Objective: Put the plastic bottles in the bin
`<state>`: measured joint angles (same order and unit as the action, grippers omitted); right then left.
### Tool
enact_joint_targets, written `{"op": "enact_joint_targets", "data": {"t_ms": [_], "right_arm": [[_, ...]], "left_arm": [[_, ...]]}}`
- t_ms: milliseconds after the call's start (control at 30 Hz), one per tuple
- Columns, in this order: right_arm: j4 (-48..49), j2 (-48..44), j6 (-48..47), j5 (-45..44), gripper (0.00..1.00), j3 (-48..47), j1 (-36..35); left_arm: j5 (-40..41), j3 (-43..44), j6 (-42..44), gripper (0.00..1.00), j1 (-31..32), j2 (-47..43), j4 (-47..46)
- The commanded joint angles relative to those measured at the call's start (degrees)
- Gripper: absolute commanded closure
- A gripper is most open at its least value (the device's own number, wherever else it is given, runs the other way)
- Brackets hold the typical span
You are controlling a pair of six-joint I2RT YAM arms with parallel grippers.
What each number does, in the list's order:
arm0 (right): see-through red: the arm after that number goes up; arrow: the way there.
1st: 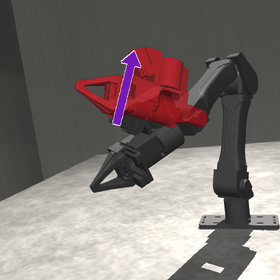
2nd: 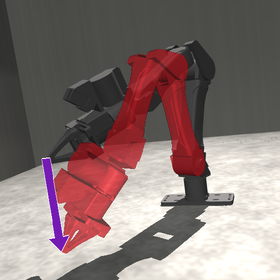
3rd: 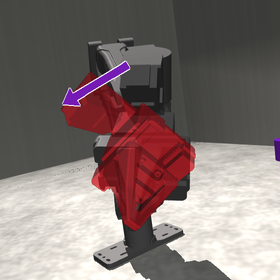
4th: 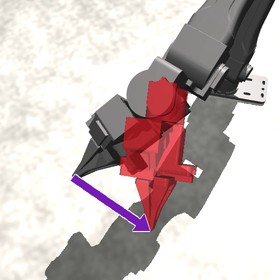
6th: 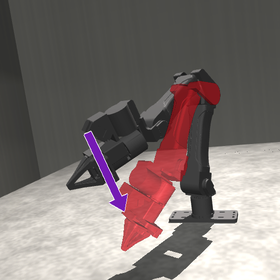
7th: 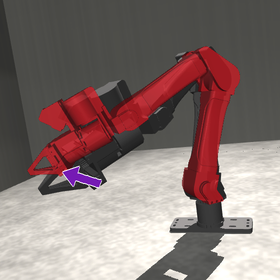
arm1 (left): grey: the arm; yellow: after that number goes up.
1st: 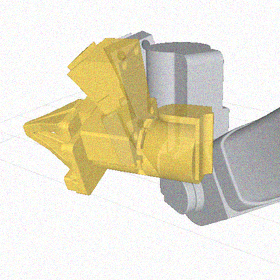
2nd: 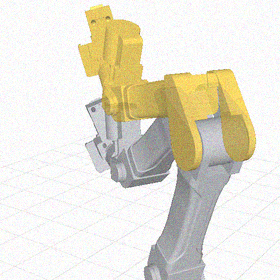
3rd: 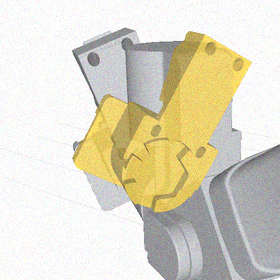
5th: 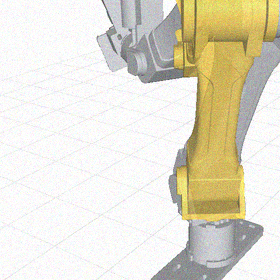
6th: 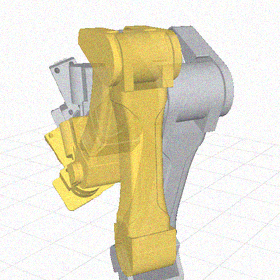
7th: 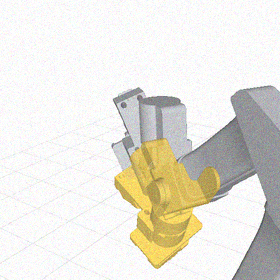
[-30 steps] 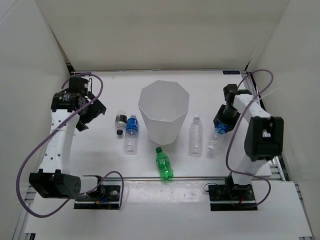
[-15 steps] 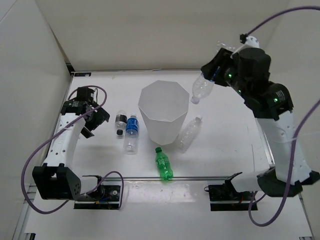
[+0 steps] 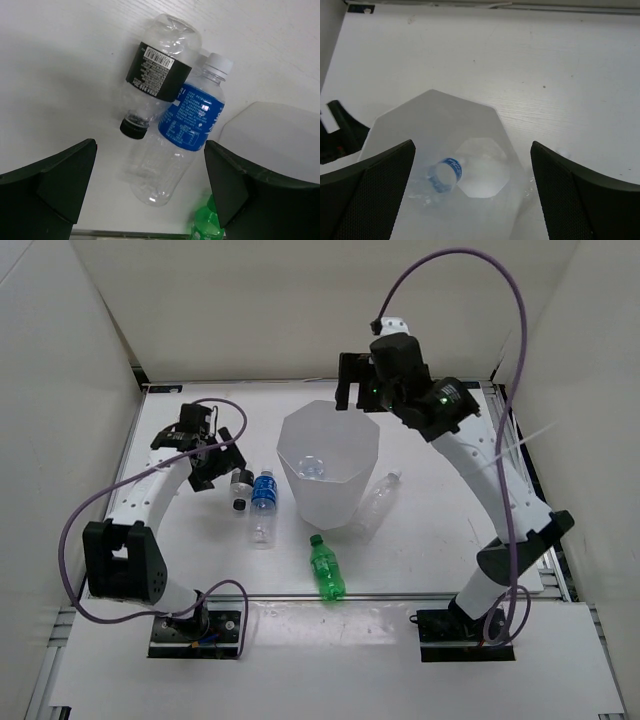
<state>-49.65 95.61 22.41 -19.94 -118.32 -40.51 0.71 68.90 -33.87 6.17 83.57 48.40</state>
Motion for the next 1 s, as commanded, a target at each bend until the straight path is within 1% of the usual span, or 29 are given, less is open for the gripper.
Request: {"op": "enact_joint_targets", "data": {"t_ms": [0, 67, 133, 267, 333, 433, 500, 567, 600, 667, 700, 733, 867, 900, 933, 967], "right_arm": [[1.1, -8.1, -1.4, -2.6, 0.0, -0.8, 0.2], [-1.4, -9.2, -1.4, -2.6, 0.0, -0.8, 0.2], [-4.1, -9.7, -1.4, -1.9, 0.0, -2.8, 0.2], [-5.7, -11.3, -1.4, 0.0, 0.0, -2.9, 0.2], [-6.3, -12.0, -2.1, 0.6, 0.0, -2.4, 0.2], [-7.7, -12.0, -3.2, 1.1, 0.0, -2.9, 0.2], [-7.7, -12.0, -3.7, 1.1, 0.0, -2.9, 0.2], [-7.7, -12.0, -3.7, 1.1, 0.0, -2.9, 0.2], [-7.7, -12.0, -3.7, 1.1, 0.0, -2.9, 0.2], [-7.7, -12.0, -3.7, 1.7, 0.0, -2.9, 0.2], [-7.7, -11.5, -3.2, 1.8, 0.0, -2.9, 0.2], [-7.7, -11.5, -3.2, 1.8, 0.0, -2.9, 0.2], [-7.7, -11.0, -3.2, 1.8, 0.0, -2.9, 0.2], [-7.7, -11.0, -2.6, 1.8, 0.0, -2.9, 0.2], [-7.7, -11.0, -2.6, 1.8, 0.0, -2.9, 0.2], [-7.7, -11.0, -1.8, 1.8, 0.0, -2.9, 0.2]], "left_arm": [[-2.7, -1.5, 5.0, 0.0, 1.6, 1.9, -5.5], [-0.8, -3.2, 5.5, 0.0, 2.2, 4.3, -7.1], [0.0, -4.0, 6.1, 0.0, 2.2, 6.1, -8.1], [2.0, -4.0, 7.1, 0.0, 2.2, 11.8, -10.1], [2.8, -3.2, 7.1, 0.0, 2.2, 13.9, -11.4], [2.8, -0.3, 7.7, 0.05, 2.2, 18.3, -11.4], [2.8, 1.1, 7.7, 0.14, 2.2, 20.4, -11.4], [3.3, 1.8, 7.7, 0.31, 1.6, 21.2, -11.4], [3.9, 1.8, 7.7, 0.42, 1.6, 21.2, -11.4], [3.9, 1.8, 7.7, 0.42, 1.6, 21.7, -11.4], [3.9, 1.8, 7.7, 0.44, 1.6, 21.7, -11.4], [3.9, 1.8, 7.7, 0.5, 1.6, 21.0, -11.4], [5.3, 0.5, 6.7, 0.63, 1.6, 17.0, -10.0], [6.5, 2.1, 6.1, 0.67, 1.6, 14.4, -8.8], [7.0, 3.3, 5.3, 0.7, 1.6, 12.7, -5.4], [7.7, 4.7, 3.0, 0.72, 1.6, 10.7, -3.5]]}}
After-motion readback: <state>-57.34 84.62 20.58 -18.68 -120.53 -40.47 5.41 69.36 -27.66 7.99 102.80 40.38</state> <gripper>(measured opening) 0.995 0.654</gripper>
